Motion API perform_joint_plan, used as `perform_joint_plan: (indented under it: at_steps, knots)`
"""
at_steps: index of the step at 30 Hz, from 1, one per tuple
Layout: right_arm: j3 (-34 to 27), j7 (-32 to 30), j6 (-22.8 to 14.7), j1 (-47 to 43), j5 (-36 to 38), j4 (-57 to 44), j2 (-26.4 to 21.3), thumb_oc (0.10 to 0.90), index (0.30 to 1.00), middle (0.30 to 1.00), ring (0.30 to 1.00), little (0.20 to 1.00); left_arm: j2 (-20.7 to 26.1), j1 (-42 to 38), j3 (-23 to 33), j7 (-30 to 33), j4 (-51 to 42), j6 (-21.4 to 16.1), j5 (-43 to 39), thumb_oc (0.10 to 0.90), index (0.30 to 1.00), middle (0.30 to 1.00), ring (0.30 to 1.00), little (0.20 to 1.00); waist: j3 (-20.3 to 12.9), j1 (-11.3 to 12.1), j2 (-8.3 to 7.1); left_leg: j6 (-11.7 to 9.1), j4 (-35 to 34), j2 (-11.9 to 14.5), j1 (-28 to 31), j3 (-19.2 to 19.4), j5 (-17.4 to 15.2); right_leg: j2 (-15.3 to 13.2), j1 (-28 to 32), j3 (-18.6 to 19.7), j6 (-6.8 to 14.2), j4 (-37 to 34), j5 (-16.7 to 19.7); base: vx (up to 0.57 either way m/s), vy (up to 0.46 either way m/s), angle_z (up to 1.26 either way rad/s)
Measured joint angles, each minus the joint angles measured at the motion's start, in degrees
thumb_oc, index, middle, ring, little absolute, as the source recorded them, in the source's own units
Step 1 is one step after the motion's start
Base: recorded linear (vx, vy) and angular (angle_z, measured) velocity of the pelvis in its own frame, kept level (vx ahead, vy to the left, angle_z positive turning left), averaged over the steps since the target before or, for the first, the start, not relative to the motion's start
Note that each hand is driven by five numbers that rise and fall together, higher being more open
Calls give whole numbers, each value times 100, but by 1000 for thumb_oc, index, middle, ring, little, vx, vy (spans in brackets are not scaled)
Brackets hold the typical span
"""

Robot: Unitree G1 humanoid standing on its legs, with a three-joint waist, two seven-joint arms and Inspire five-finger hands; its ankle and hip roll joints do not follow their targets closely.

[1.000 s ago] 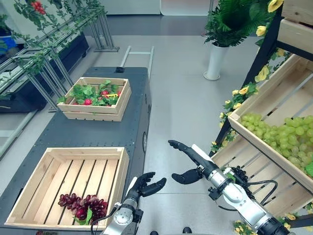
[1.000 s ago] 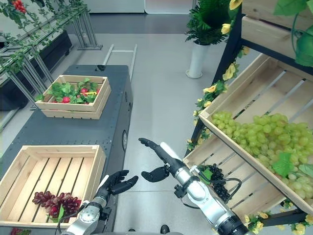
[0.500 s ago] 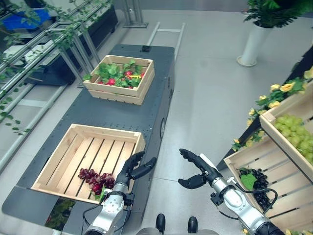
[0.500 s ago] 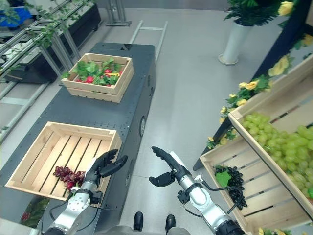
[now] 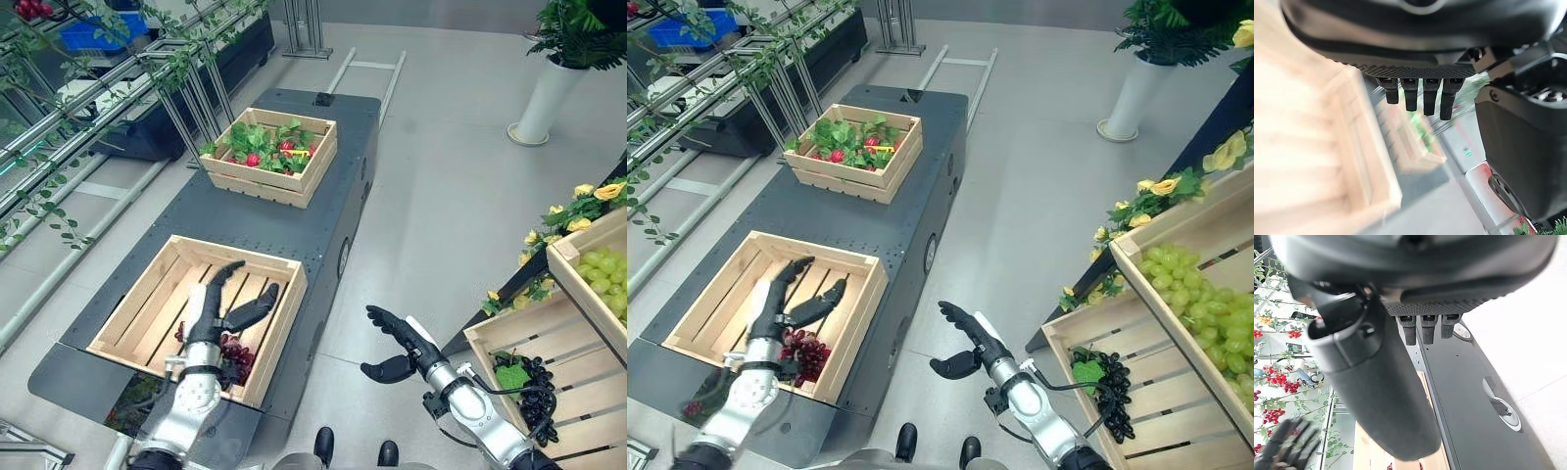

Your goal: Pick up the fruits from the basket on one side to the basket on the other side

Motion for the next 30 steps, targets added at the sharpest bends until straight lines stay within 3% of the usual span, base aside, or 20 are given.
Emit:
perform_joint_plan:
  at_steps: [3, 6, 11, 15, 18, 22, 27, 30]
  knots:
    - [-21, 0, -1, 112, 0, 0, -29, 800, 900, 900, 900, 900, 360, -138, 326, 605, 159, -105, 625, 800, 900, 900, 900, 900, 1, 9, 3, 0, 0, -6, 8, -12, 0, -4, 20, -7, 6, 12, -15, 74, 91, 4]
    - [-31, 7, -1, 193, 0, 0, -94, 800, 900, 900, 900, 900, 792, -164, 379, 828, 582, -121, 928, 800, 900, 900, 900, 900, 13, -8, 61, 0, 1, -21, 6, -14, 0, -20, 19, -7, 17, 17, -25, 47, 123, 1]
    - [-47, 55, -2, 262, 0, 0, -487, 800, 900, 900, 900, 900, 813, -142, 366, 1180, 1154, -43, 1421, 800, 900, 900, 900, 900, 130, -2, 168, 1, 105, -75, -143, -21, 0, -60, -99, -21, 39, 97, -44, -16, 115, 3]
    - [-40, 106, -3, 114, 3, 50, -728, 800, 900, 900, 900, 900, 992, -348, 105, 1838, 1404, -30, 2162, 800, 900, 900, 900, 900, 513, 0, 203, -1, 299, -92, -344, -135, 2, -77, -254, -31, 29, 254, -67, -127, 86, 13]
    - [-36, 136, -4, -344, 2, 96, -741, 800, 900, 900, 900, 900, 1457, -854, -272, 2172, 1719, 98, 2901, 800, 900, 900, 900, 900, 928, 7, 206, -42, 502, -81, -661, -141, 29, -73, -609, -42, -9, 563, -108, -118, 91, 3]
    - [11, 135, -85, -973, 2, 105, -797, 800, 900, 900, 900, 900, 1887, -1628, -908, 2417, 2206, 258, 3304, 800, 900, 900, 900, 900, 1465, -11, 194, -73, 788, -149, -977, -121, 16, -226, -1261, -26, -22, 1594, -518, -121, 109, 4]
    - [61, 134, -115, -1551, 1, 150, -900, 800, 900, 900, 900, 900, 1900, -2351, -1165, 2436, 2649, 485, 3394, 800, 900, 900, 900, 900, 1977, -20, 40, -39, 1254, -312, -1500, 36, -26, -508, -2079, 16, -65, 2787, -970, -75, 65, 10]
    - [111, 134, -115, -1651, 1, 177, -910, 800, 900, 900, 900, 900, 1932, -2424, -1270, 2413, 2793, 547, 3409, 800, 900, 900, 900, 900, 2019, -28, -41, -35, 1557, -350, -1722, 103, -115, -563, -2313, 61, -108, 3147, -1104, -96, 123, 5]
